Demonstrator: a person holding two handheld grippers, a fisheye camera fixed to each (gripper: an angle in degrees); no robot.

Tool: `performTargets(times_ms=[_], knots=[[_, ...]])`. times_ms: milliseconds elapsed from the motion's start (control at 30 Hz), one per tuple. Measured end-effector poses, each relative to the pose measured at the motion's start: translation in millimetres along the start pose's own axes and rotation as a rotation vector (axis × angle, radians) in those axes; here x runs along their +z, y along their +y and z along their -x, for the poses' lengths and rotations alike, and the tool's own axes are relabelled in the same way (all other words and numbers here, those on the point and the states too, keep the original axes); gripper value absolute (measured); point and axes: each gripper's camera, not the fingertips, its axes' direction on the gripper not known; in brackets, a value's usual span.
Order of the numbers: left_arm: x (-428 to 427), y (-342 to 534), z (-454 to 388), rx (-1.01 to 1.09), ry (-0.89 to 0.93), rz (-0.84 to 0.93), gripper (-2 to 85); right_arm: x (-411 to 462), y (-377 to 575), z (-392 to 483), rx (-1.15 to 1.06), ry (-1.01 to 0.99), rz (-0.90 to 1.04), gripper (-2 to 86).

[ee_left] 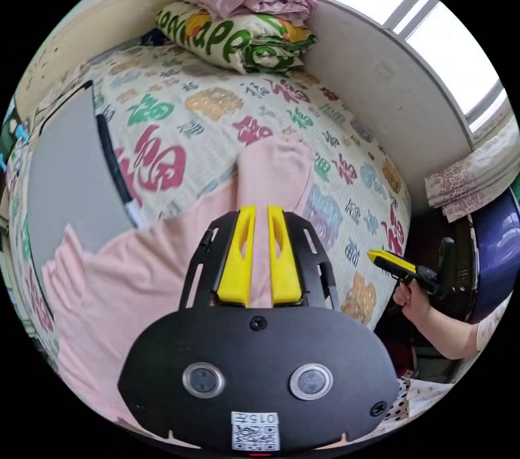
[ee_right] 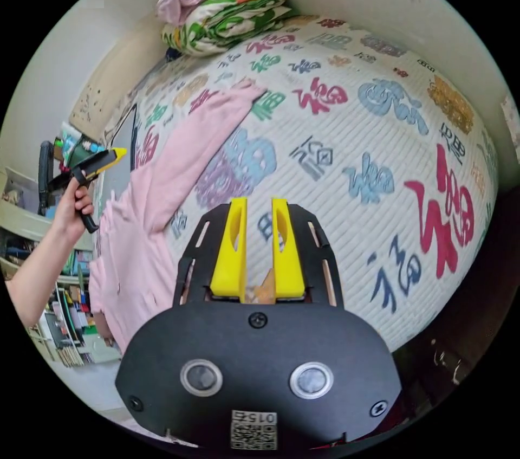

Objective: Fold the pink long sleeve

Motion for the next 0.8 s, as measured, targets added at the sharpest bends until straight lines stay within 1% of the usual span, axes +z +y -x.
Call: performTargets(times_ms=[67, 100, 200, 333, 400, 567, 633, 700, 800], knots=[[30, -39, -6, 0.028, 0.034, 0.017, 5.8, -7, -50, -18, 0.041, -0.014, -0.048, 8.1], [51, -62, -8, 0.009, 0.038, 0.048, 6.3, -7, -79, -25, 0.066, -0.034, -0.063, 8.3], [101, -105, -15, 0.001, 0.086, 0.085, 7.1, 5, -135, -22, 0.074, -0.095, -0.063, 9.4], [156, -140, -30, 0.04, 0.085, 0.162, 8.1, 29, -178, -3, 0.077, -0.124, -0.061, 10.9], [186, -156, -41, 0.086, 0.054, 0.202, 8.5, 47, -198, 8, 0.108, -0.186, -0.051, 11.8], [238, -170, -60, 0.159, 0.011, 0.243, 8.0, 85, -217, 32, 0.134, -0.265, -0.006, 12.1], [262, -166, -69, 0.205, -0.033, 0.295, 7.8, 99, -214, 44, 0.127, -0.241, 0.002, 10.5], [271, -152, -84, 0.258, -0.122, 0.247, 7.5, 109, -195, 66, 0.07, -0.102, -0.038, 9.3], [275, -129, -98, 0.319, -0.185, 0.178, 7.1, 121, -156, 90, -0.017, 0.005, -0.152, 6.7]])
